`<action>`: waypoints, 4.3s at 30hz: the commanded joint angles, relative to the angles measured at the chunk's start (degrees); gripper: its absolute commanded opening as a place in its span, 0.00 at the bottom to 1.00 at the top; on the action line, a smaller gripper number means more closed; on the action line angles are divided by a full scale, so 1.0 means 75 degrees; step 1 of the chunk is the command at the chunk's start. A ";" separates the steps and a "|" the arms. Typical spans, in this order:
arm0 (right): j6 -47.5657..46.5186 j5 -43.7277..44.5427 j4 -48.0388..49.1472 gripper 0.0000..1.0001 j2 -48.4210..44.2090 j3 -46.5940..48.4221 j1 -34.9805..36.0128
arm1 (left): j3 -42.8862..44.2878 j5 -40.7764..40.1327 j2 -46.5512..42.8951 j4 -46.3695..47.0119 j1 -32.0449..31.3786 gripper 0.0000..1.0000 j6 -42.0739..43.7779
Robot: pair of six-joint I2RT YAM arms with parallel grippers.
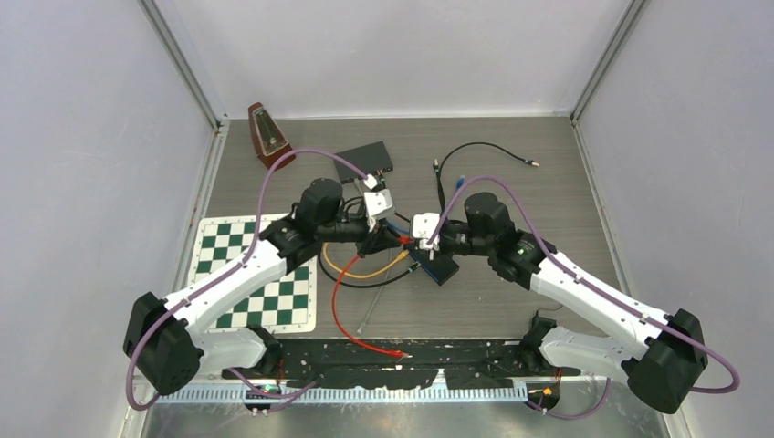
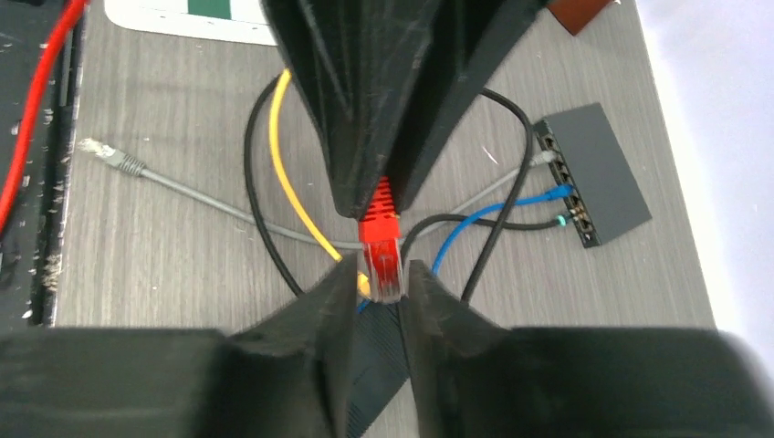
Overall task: Insert the plug into the switch port
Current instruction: Insert the connector into the switch port.
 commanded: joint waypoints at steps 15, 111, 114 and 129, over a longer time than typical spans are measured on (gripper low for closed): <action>0.5979 0.5038 -0.0107 0.59 -0.1766 0.0453 -0.0397 | -0.1646 -0.5002 -0.0919 0.4647 -0.0115 0.00 -0.4764; 0.7777 -0.1646 0.1872 0.53 0.4085 -0.1406 -0.3687 | -0.4526 -0.9705 0.5295 1.2661 -0.5149 0.00 -0.3080; 0.7767 -0.1694 0.1884 0.53 0.3987 -0.1553 -0.3690 | -0.4525 -0.9698 0.5337 1.2657 -0.5157 0.00 -0.3164; 0.8420 -0.1841 0.2671 0.53 0.3817 -0.2178 -0.3685 | -0.4448 -0.9571 0.5526 1.2667 -0.5193 0.00 -0.3422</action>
